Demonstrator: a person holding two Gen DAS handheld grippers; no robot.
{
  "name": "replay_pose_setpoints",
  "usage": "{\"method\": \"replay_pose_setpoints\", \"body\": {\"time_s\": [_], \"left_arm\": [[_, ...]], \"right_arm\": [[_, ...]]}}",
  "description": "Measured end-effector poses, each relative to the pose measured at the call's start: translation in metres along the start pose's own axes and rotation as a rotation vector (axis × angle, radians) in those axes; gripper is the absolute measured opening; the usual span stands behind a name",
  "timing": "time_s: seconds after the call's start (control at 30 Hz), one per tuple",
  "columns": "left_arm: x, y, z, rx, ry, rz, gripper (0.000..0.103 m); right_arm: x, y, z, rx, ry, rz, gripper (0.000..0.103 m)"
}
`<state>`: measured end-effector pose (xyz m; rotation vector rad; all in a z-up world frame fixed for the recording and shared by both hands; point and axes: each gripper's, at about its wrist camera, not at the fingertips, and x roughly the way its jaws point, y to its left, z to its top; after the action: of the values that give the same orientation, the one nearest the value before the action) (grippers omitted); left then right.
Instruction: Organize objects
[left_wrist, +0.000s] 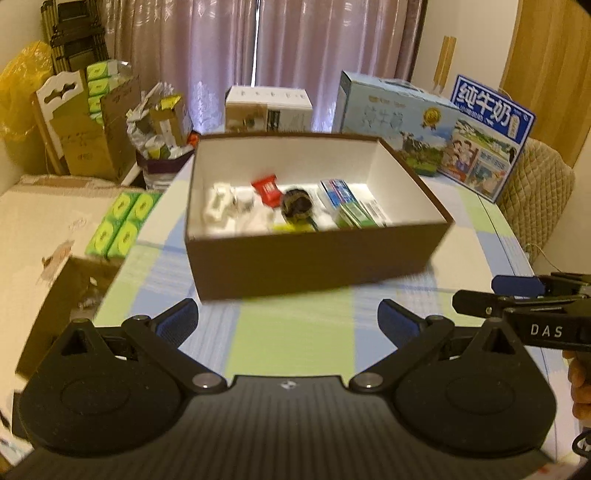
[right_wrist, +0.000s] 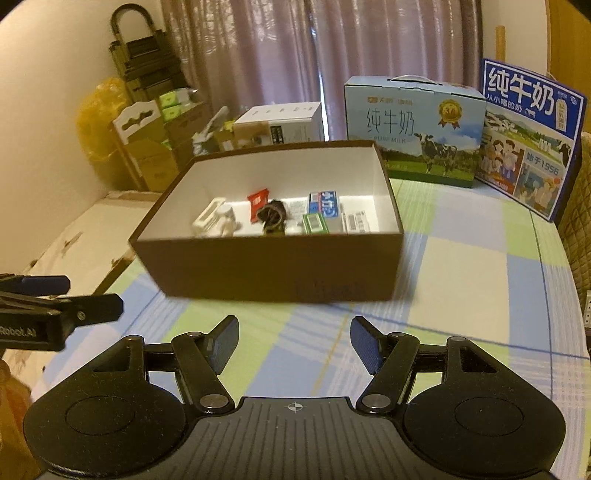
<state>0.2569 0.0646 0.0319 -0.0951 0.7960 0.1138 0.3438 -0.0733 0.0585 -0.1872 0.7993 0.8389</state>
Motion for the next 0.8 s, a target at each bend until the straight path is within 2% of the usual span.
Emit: {"method": "replay_pose_setpoints", "body": {"time_s": [0.4,0.8], "left_arm": [[-0.052,-0.060,-0.067,-0.063,0.031,0.079,0.102],[-0.083,-0.093,-0.098,-0.071,0.021,0.113,0.102]], "right_arm": [[-0.066,-0.031,-0.051,-0.017,0.034,0.096,0.064],[-0.107,-0.034,-0.081,-0.042,0.014,0.162,0.064]]}}
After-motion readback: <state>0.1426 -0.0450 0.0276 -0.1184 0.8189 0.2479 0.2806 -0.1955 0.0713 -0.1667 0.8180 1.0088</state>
